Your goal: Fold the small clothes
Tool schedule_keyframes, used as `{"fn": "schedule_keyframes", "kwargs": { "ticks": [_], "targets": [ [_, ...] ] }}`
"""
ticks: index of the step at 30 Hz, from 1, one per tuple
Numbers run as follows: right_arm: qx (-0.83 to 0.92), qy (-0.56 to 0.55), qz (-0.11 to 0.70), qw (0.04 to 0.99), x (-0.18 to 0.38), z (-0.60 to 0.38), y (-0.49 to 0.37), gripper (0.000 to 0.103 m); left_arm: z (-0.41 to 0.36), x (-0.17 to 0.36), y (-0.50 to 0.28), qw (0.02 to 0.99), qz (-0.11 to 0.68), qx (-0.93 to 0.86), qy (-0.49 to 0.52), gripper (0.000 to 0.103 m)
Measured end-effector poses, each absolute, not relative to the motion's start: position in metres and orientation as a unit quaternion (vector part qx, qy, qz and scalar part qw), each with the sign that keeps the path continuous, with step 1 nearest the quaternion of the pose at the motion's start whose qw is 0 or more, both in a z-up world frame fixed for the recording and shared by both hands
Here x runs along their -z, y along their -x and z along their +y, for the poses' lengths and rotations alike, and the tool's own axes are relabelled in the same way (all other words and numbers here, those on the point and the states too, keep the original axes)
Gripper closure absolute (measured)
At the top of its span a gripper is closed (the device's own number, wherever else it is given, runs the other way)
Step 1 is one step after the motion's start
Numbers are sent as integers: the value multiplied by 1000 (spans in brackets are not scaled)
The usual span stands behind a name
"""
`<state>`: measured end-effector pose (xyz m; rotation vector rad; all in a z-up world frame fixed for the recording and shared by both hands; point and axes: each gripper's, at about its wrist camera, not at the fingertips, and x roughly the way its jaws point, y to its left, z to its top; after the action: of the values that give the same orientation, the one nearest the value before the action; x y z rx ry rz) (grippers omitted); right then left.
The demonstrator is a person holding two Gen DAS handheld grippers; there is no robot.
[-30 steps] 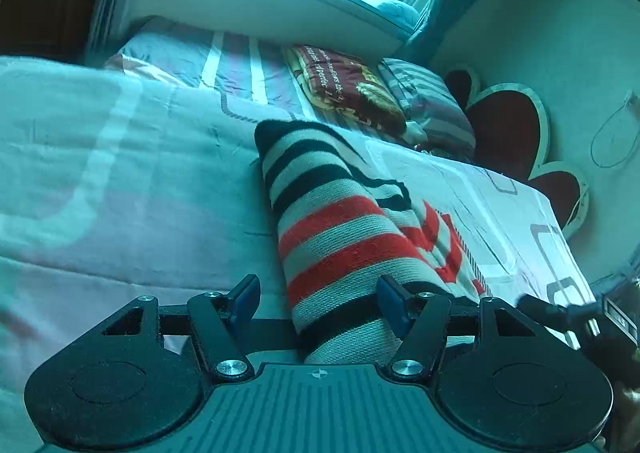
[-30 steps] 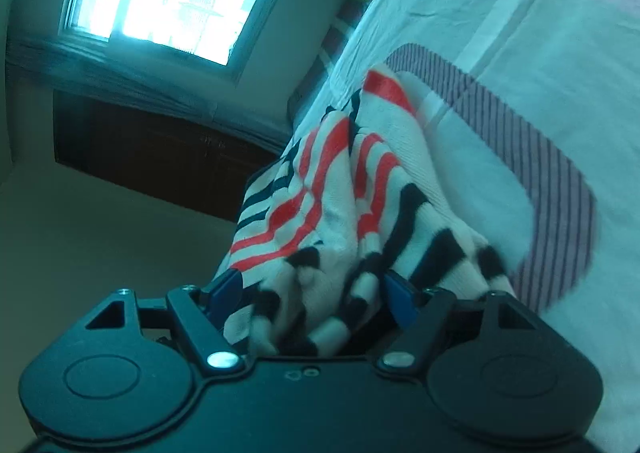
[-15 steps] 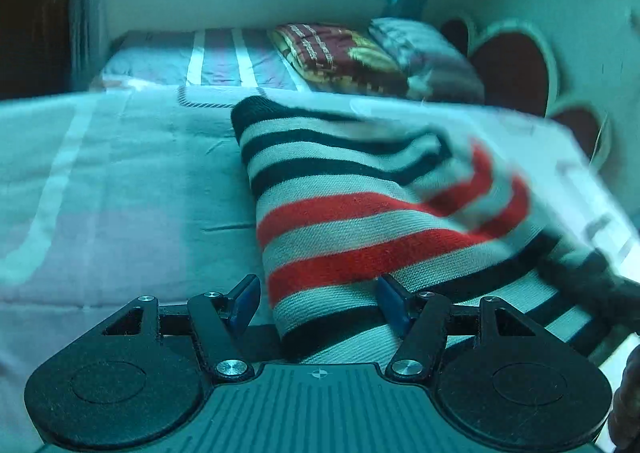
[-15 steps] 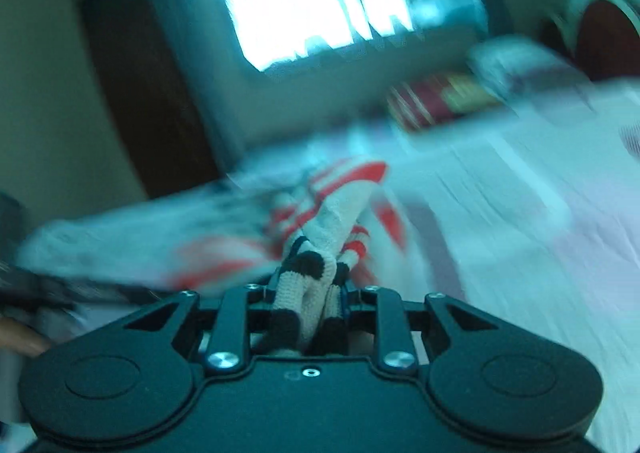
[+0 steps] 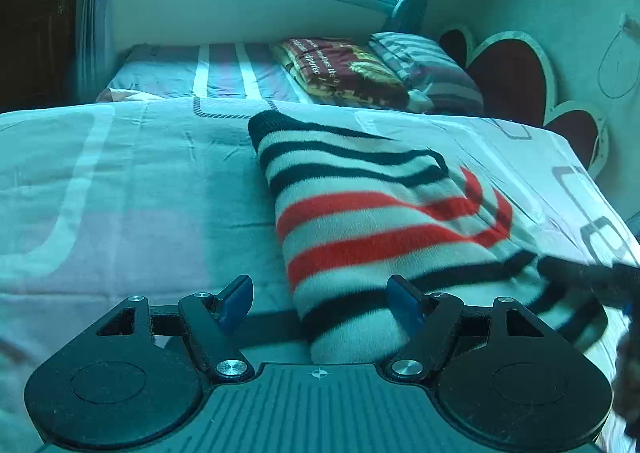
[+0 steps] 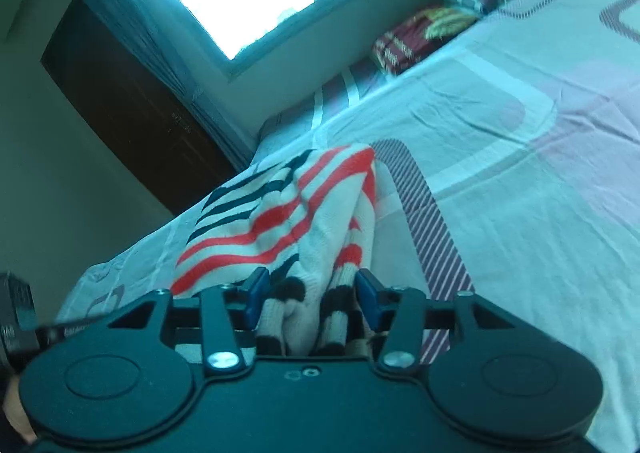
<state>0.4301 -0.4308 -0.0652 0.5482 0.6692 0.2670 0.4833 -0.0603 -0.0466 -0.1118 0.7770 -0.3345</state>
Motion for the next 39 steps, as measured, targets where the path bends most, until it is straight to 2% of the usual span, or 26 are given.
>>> {"fn": "schedule_keyframes", "kwargs": {
  "ticks": [6, 8, 10, 12, 14, 15, 16, 20, 22, 23, 24, 25, 28, 34, 35, 36, 37, 39],
  "targets": [
    [-117, -300, 324, 890, 55, -451, -399, 54, -44, 43, -462, 917, 360, 155, 75, 29],
    [-127, -308, 336, 881, 54, -449, -384, 51, -40, 40, -451, 922, 347, 154, 81, 29],
    [-126, -306, 343, 879, 54, -444, -375, 38, -38, 40, -440, 923, 337, 163, 93, 29],
    [-133, -316, 359, 868, 58, -437, -378, 38, -44, 47, -434, 920, 349, 162, 76, 29],
    [-122, -292, 381, 869, 61, -426, -387, 47, -50, 55, -429, 917, 357, 164, 64, 29],
    [-121, -277, 382, 873, 61, -421, -392, 75, -52, 58, -428, 915, 362, 164, 62, 29],
    [-121, -257, 378, 881, 61, -416, -396, 87, -54, 60, -426, 915, 364, 163, 60, 29],
    [-122, -199, 322, 918, 57, -416, -392, 88, -59, 63, -420, 915, 363, 168, 47, 29],
    [-103, -227, 367, 896, 84, -427, -397, 90, -62, 64, -419, 913, 369, 171, 37, 29],
    [-112, -237, 359, 896, 86, -432, -394, 90, -61, 61, -418, 912, 369, 174, 41, 29],
    [-114, -237, 364, 893, 81, -435, -394, 84, -56, 56, -418, 914, 363, 175, 51, 29],
    [-113, -243, 351, 897, 70, -439, -390, 71, -51, 50, -419, 918, 351, 172, 61, 29],
    [-131, -241, 294, 916, 42, -447, -391, 71, -41, 38, -434, 923, 339, 167, 75, 29],
    [-140, -233, 365, 891, 57, -437, -450, 71, -55, 42, -466, 916, 360, 163, 72, 29],
    [-147, -225, 355, 896, 56, -434, -452, 72, -58, 41, -467, 917, 359, 162, 68, 29],
    [-157, -212, 347, 900, 56, -431, -454, 84, -60, 43, -470, 915, 362, 162, 69, 29],
    [-172, -189, 332, 908, 53, -426, -451, 89, -61, 45, -473, 914, 366, 162, 70, 29],
    [-198, -132, 283, 929, 47, -421, -440, 91, -61, 48, -475, 914, 367, 160, 70, 29]
  ]
}}
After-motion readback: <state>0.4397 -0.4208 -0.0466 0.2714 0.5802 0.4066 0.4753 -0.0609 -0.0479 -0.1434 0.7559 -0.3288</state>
